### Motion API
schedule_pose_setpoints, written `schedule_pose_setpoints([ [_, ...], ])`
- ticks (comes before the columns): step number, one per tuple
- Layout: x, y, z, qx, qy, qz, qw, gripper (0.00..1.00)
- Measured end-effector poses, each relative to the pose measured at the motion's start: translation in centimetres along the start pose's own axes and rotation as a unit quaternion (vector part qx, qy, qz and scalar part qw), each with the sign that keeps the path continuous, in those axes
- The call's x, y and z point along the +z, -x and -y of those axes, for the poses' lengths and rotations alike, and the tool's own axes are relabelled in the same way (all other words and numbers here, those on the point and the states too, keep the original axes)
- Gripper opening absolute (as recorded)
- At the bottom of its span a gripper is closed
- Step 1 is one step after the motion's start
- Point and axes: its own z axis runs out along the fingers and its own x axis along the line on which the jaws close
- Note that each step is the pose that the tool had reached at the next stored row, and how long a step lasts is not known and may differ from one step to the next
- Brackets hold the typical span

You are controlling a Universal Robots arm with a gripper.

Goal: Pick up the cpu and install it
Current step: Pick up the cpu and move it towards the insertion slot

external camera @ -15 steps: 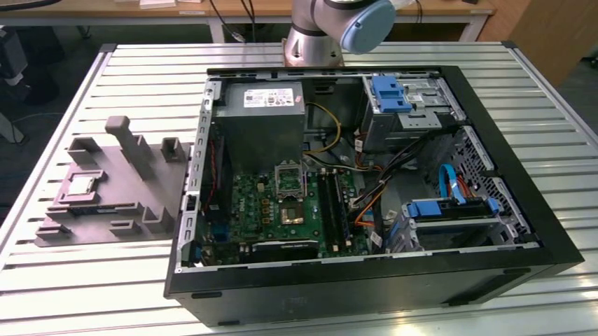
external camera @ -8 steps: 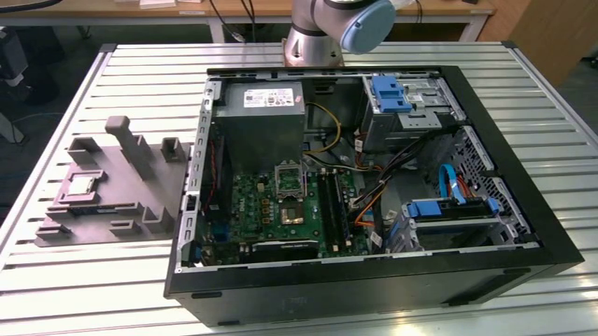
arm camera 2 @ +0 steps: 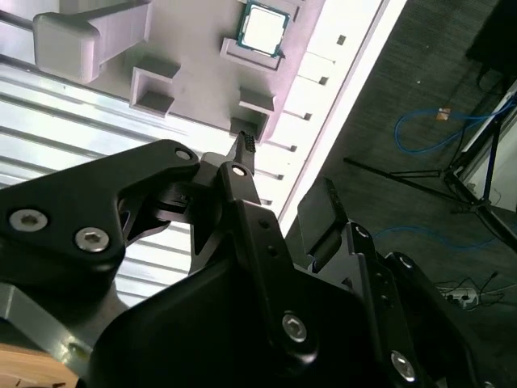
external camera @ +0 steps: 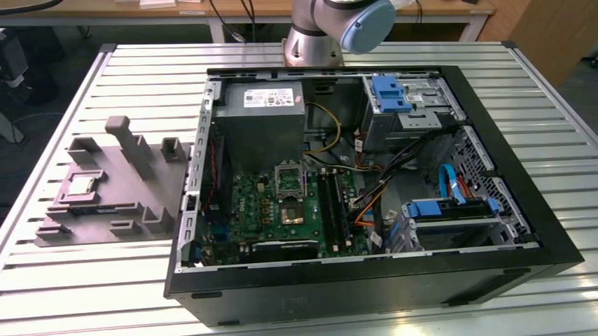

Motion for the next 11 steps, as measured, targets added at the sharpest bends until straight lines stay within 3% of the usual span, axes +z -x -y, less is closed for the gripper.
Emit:
schedule_pose_setpoints([
  [11, 0.17, 0.01, 0.01, 0.019, 0.0007, 0.0012, 0.9998, 0.49],
])
